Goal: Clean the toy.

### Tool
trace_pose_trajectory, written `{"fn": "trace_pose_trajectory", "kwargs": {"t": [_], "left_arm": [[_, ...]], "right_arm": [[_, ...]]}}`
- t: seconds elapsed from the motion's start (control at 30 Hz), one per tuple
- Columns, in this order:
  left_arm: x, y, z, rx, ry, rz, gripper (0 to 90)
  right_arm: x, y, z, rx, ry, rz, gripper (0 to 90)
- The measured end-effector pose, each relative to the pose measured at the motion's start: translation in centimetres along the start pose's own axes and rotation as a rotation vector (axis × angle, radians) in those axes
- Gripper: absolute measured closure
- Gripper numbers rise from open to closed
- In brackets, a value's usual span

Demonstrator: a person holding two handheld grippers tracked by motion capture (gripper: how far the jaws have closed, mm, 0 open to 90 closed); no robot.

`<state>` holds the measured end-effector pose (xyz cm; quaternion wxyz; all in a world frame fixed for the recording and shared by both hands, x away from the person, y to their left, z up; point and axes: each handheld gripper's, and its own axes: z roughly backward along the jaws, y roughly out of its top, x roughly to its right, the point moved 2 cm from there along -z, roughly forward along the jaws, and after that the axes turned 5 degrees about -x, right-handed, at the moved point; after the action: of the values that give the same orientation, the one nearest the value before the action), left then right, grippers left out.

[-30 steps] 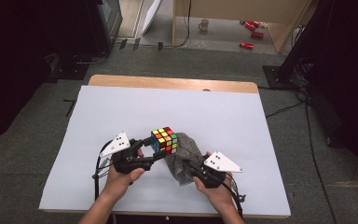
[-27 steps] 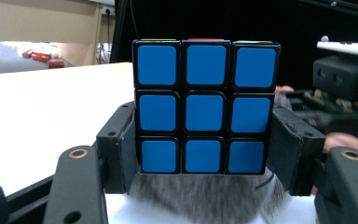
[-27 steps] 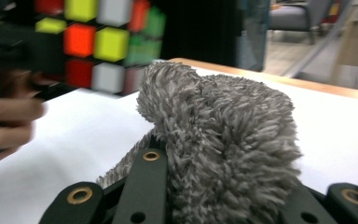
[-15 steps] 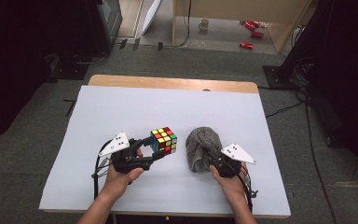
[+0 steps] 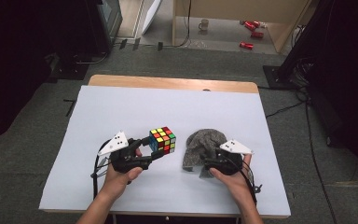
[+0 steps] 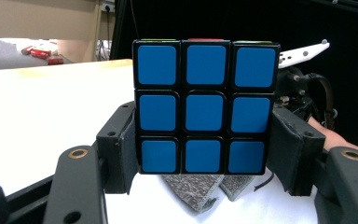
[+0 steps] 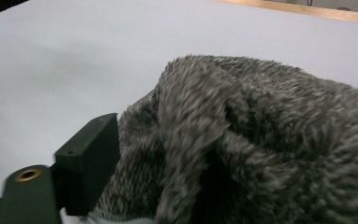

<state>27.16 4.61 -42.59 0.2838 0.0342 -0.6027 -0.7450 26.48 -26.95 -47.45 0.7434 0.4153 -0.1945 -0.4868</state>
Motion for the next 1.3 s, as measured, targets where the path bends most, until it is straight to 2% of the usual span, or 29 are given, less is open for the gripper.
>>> {"fn": "trace_pose_trajectory", "kwargs": {"t": [0.07, 0.2, 0.43, 0.63, 0.67, 0.7, 0.8, 0.83, 0.93, 1.0, 1.03, 1.07, 1.17, 1.23, 1.3], "left_arm": [[0.0, 0.0, 0.0, 0.001, 0.000, 0.003, 35.1], [-0.1, 0.0, 0.0, 0.001, 0.000, 0.003, 35.1], [0.0, 0.0, -0.2, -0.003, -0.005, -0.001, 35.1], [0.0, 0.0, -0.3, -0.006, -0.012, 0.002, 35.0], [0.0, 0.0, -0.3, -0.007, -0.017, 0.006, 35.1], [0.0, 0.0, -0.3, -0.007, -0.017, 0.006, 35.1], [-0.1, 0.0, -0.3, -0.013, -0.032, 0.016, 35.1], [-0.1, 0.0, -0.3, -0.013, -0.032, 0.016, 35.1], [0.0, -0.1, -0.5, -0.026, -0.041, 0.017, 35.1], [0.1, -0.2, -0.7, -0.038, -0.049, 0.020, 35.0], [0.1, -0.2, -0.7, -0.043, -0.051, 0.020, 35.0], [0.1, -0.2, -0.8, -0.047, -0.060, 0.024, 35.1], [0.1, -0.2, -0.9, -0.057, -0.081, 0.043, 35.0], [0.1, -0.2, -1.0, -0.075, -0.088, 0.052, 35.1], [0.1, -0.2, -1.2, -0.099, -0.096, 0.061, 35.1]], "right_arm": [[0.8, 0.2, 0.8, 0.001, -0.028, 0.002, 11.3], [1.8, 0.5, 1.7, 0.017, -0.055, -0.015, 10.8], [2.8, 0.9, 3.2, 0.053, -0.076, -0.019, 10.8], [2.5, 1.4, 4.1, 0.092, -0.068, 0.006, 12.2], [2.0, 1.6, 4.2, 0.104, -0.049, 0.029, 12.5], [2.0, 1.6, 4.2, 0.104, -0.049, 0.029, 12.5], [0.7, 1.9, 4.4, 0.132, 0.010, 0.076, 14.5], [0.7, 1.9, 4.4, 0.132, 0.010, 0.076, 14.5], [-0.5, 2.0, 4.3, 0.143, 0.058, 0.134, 16.6], [-1.8, 2.1, 4.3, 0.159, 0.109, 0.189, 17.7], [-1.8, 2.1, 4.3, 0.159, 0.109, 0.189, 17.7], [-2.5, 2.1, 4.3, 0.173, 0.139, 0.211, 18.3], [-3.1, 2.1, 4.2, 0.187, 0.165, 0.233, 18.4], [-3.7, 2.1, 4.1, 0.201, 0.199, 0.257, 19.5], [-3.9, 2.1, 4.1, 0.207, 0.208, 0.265, 19.8]]}}
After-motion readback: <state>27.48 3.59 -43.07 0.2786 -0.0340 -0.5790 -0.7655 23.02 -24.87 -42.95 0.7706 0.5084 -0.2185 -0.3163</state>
